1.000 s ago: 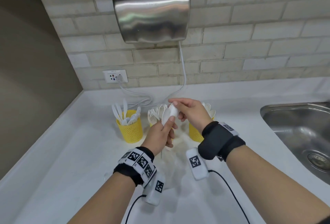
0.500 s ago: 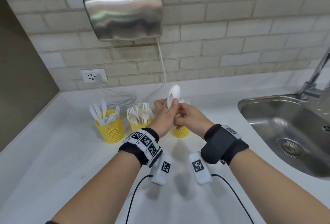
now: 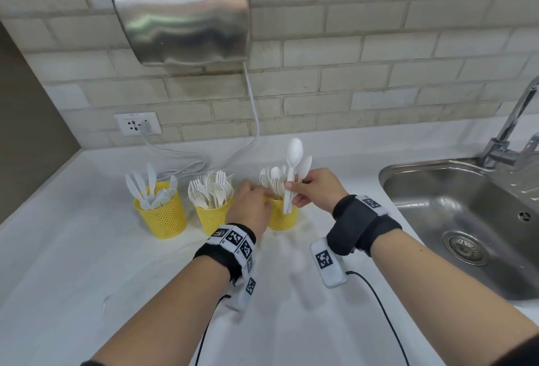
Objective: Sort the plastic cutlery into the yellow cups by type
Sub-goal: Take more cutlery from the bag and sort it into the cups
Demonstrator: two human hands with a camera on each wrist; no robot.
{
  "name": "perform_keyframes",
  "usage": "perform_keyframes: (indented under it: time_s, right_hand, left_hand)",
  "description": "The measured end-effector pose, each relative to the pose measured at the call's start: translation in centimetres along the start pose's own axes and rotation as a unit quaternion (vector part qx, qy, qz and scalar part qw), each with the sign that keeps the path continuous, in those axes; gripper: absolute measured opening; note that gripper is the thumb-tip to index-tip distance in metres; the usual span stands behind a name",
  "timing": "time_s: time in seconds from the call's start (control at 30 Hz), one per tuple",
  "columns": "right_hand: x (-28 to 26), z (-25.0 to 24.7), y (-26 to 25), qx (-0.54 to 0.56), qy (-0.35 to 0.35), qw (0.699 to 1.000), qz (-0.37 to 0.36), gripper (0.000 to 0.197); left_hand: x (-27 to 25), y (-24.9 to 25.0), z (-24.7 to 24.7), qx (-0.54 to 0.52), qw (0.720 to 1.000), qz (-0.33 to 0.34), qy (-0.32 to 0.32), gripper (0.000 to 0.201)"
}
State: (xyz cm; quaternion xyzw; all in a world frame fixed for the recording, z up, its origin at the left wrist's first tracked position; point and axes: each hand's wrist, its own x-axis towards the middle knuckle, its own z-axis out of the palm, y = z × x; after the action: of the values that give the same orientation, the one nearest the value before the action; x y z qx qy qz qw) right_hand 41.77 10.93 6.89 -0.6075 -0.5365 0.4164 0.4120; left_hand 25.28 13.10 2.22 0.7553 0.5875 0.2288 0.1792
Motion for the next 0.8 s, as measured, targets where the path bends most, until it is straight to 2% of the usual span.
perform_keyframes:
  time_s: [0.17,0.23,0.4,0.47,0.6,0.63,0.7,0.8]
  right_hand:
    - [2.5,0.4,-1.1,-0.022,0.099,0.994,-0.036,0.027]
    - [2.9,0.7,-1.1,-0.024,0.122,0.991,-0.048,0.023]
    - [3.4,1.6,0.5,-0.128,0.092,0.987,-0.035,0.020]
    - [3.3,1.8,1.2,-0.170,0.085,0.981,-0.028,0.009]
    - [2.9,1.9,1.4,-0.121,0.129,0.982,-0.072,0.042]
    - [2.8,1.9,1.3,-0.104,0.143,0.980,-0.096,0.043]
    - [2.4,2.2,1.5,-0.109,0.154,0.973,-0.129,0.033]
    - [2.2,2.7,2.9,-0.152,0.144,0.971,-0.118,0.024]
  left_hand:
    - [0.4,-0.2,0.3,0.017,1.000,0.012,0.018,0.025]
    - [0.4,-0.2,0.3,0.012,1.000,0.010,0.023,0.023]
    - [0.3,-0.2,0.0,0.012,0.999,0.005,0.035,0.019]
    - [0.3,-0.2,-0.1,0.010,0.999,0.001,0.039,0.017]
    - [0.4,-0.1,-0.1,0.016,0.999,-0.008,0.035,0.018]
    - [0.4,-0.1,-0.1,0.015,0.999,-0.009,0.032,0.019]
    - [0.4,0.0,-0.2,0.015,0.999,-0.011,0.029,0.019]
    - [0.3,0.1,-0.5,0.021,1.000,-0.016,0.010,0.020]
